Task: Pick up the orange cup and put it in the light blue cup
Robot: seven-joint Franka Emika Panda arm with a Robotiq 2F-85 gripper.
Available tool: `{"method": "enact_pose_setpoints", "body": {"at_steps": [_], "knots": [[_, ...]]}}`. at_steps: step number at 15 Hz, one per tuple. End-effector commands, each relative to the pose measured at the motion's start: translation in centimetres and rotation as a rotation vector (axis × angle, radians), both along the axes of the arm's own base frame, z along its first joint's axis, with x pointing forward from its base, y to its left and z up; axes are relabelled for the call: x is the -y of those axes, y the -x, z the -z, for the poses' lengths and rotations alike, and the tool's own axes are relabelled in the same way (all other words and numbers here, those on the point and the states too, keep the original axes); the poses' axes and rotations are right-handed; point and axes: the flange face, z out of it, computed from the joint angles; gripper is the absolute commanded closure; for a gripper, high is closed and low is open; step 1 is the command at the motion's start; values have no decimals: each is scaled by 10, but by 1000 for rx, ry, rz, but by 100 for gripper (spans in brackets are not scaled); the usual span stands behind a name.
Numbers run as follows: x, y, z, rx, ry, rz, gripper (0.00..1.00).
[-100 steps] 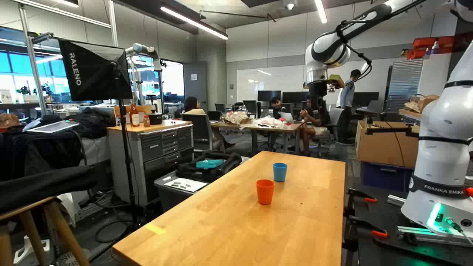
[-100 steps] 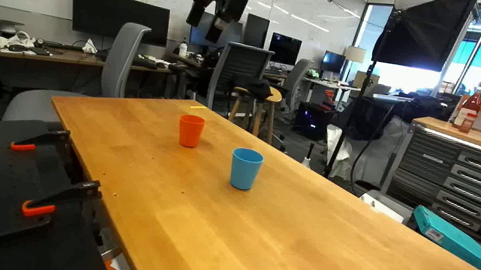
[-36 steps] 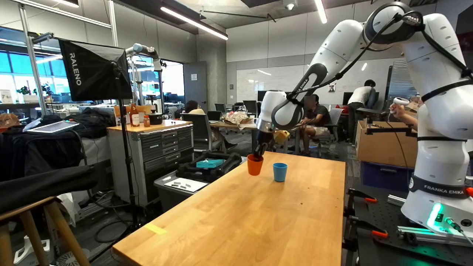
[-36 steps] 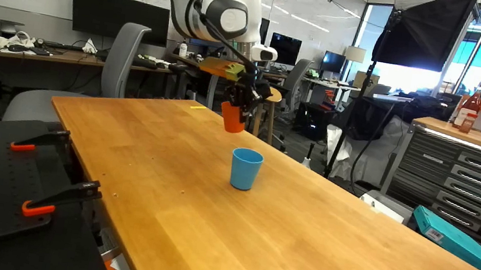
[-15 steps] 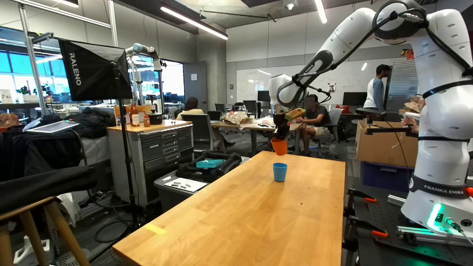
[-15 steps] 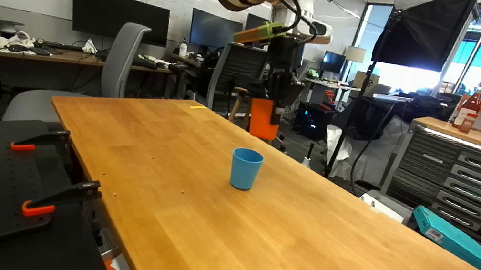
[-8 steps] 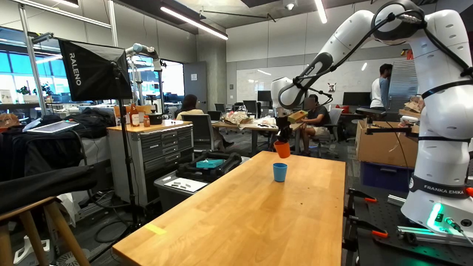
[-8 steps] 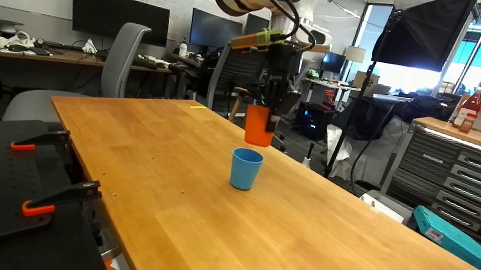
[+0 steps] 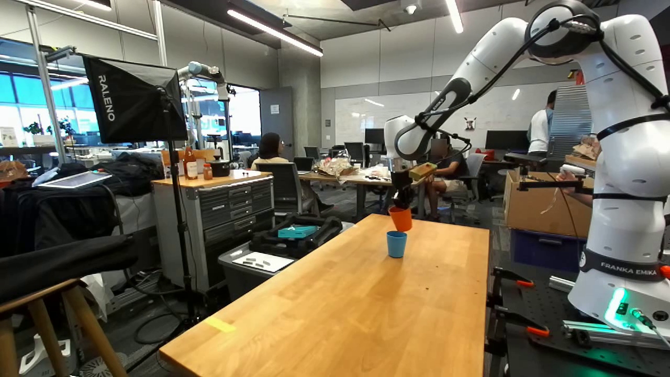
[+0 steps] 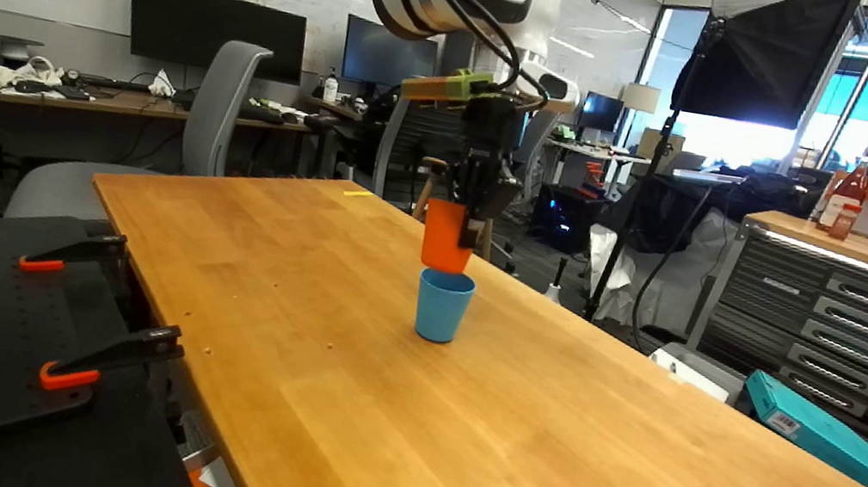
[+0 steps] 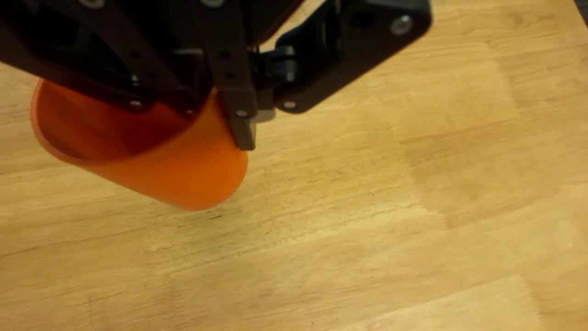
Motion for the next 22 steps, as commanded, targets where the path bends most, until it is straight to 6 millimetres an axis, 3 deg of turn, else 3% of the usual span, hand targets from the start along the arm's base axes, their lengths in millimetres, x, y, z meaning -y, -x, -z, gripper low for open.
{"method": "enact_pose_setpoints", "body": {"at_steps": [1,13,14,15,22], "knots": [[-7,-2,8,26,-27,-23,95],[-9,-15,27,62,-29,-32,91],[-8,-15,28,59,-32,-28,83],[-7,-14,28,57,-35,-23,66],[-2,-18,13,70,-61,5,13]]}}
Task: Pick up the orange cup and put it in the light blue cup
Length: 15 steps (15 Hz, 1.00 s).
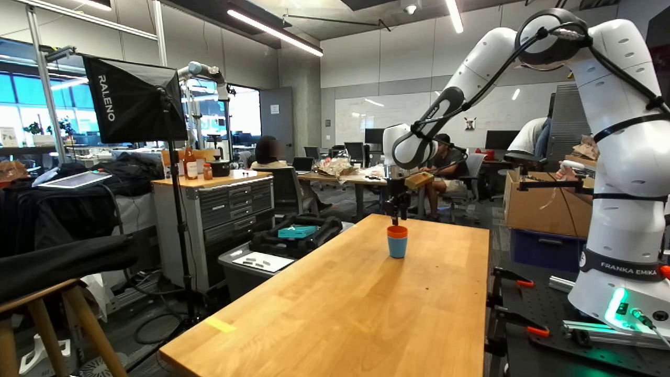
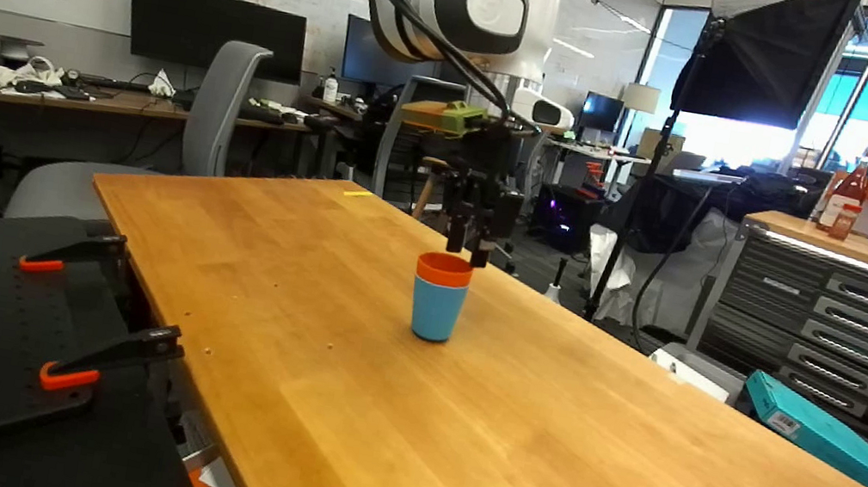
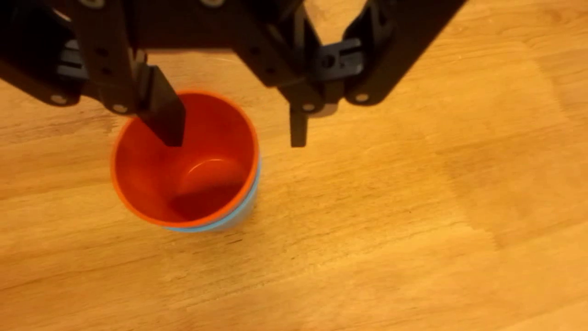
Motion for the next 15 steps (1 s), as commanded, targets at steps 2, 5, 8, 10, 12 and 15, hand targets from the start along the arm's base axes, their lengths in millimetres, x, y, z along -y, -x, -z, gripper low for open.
{"method": "enact_pose_setpoints", "body": {"at_steps": [2,5,8,10,12,15], "knots": [[-5,-8,-19,12,-44,-14,0],[-27,-8,-28,-24,-47,-54,0],[-52,-7,-37,-88,-71,-99,0],[-67,-9,-45,-114,-79,-120,0],[-78,-13,-52,-122,-79,-136,0],[-91,-20,-63,-114,-73,-163,0]]}}
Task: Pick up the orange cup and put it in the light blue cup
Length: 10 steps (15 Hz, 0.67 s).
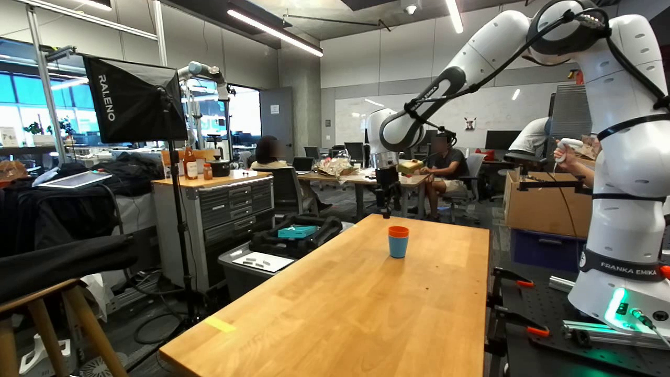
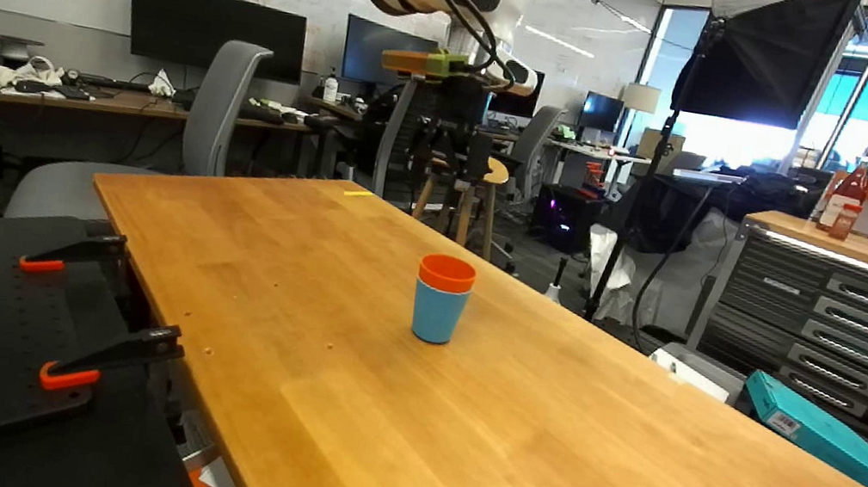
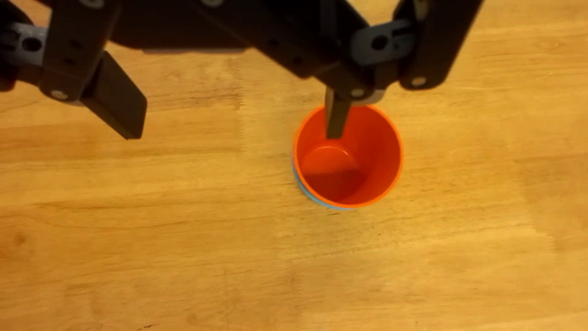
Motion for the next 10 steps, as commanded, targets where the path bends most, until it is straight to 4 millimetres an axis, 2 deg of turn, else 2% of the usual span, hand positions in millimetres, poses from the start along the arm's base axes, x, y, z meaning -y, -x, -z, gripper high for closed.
{"method": "enact_pose_setpoints", "body": {"at_steps": [1,5,6,10], "knots": [[-12,-8,-24,-2,-16,-36,0],[-17,-13,-31,8,-9,-43,0],[-15,-11,-18,14,-2,-33,0],[-15,-10,-14,7,-2,-33,0]]}}
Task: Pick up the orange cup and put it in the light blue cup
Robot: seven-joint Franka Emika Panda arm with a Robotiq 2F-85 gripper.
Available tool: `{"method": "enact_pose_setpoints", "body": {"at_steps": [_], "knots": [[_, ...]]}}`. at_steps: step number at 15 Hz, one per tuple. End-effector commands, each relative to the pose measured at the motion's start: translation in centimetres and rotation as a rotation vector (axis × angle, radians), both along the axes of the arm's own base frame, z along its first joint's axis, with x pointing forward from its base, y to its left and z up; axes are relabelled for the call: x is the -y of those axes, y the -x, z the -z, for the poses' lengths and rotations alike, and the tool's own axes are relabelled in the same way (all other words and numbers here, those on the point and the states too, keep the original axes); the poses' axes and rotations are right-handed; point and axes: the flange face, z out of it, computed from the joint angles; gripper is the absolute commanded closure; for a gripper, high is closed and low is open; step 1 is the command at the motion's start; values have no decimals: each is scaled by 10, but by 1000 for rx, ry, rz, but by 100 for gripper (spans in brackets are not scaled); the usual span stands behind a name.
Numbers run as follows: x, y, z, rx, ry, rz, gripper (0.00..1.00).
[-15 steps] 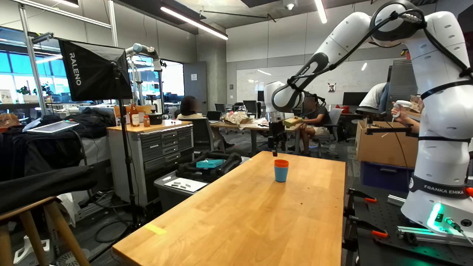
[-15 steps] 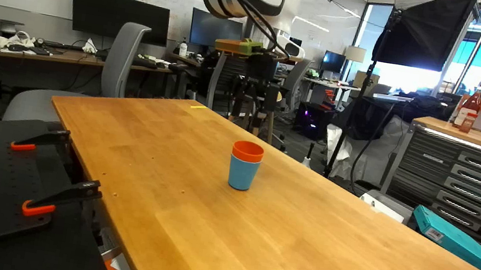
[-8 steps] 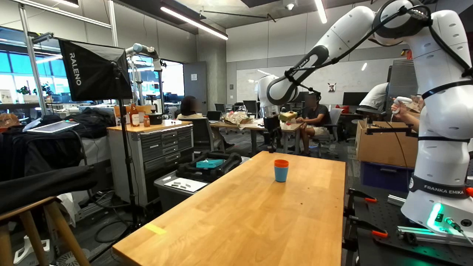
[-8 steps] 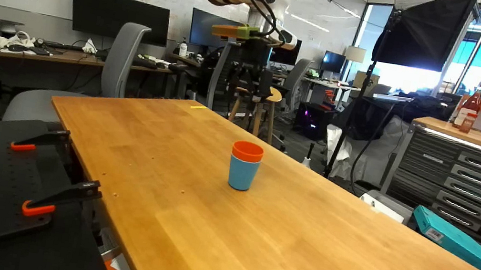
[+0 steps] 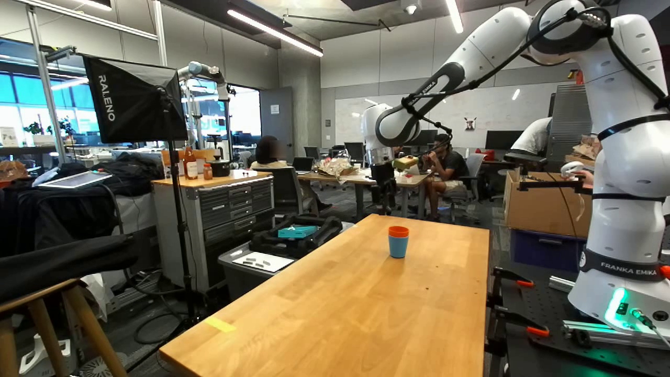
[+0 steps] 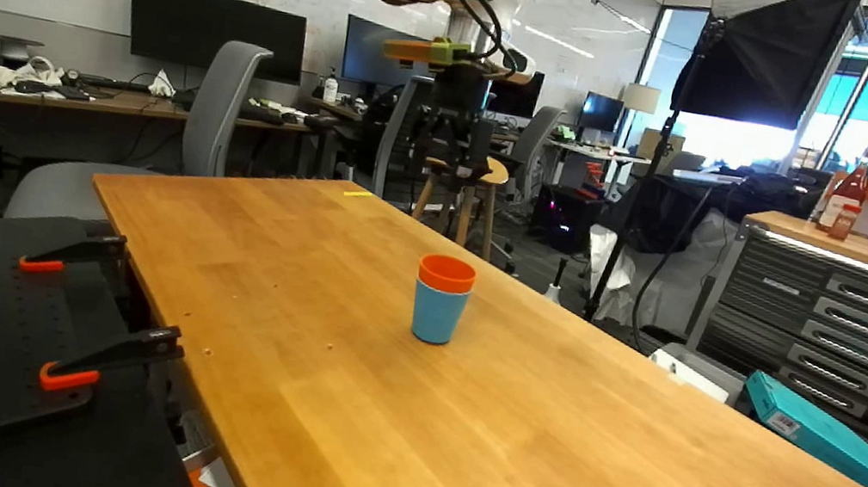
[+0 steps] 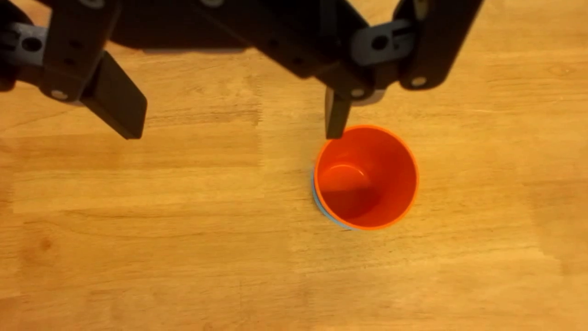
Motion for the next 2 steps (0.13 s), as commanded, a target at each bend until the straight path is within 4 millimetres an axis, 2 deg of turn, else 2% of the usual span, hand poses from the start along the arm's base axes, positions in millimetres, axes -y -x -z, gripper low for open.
{"method": "enact_pose_setpoints", "body": {"at_steps": [1,2], "knots": [[0,0,0,-1,0,0,0],[0,0,0,-1,0,0,0]]}}
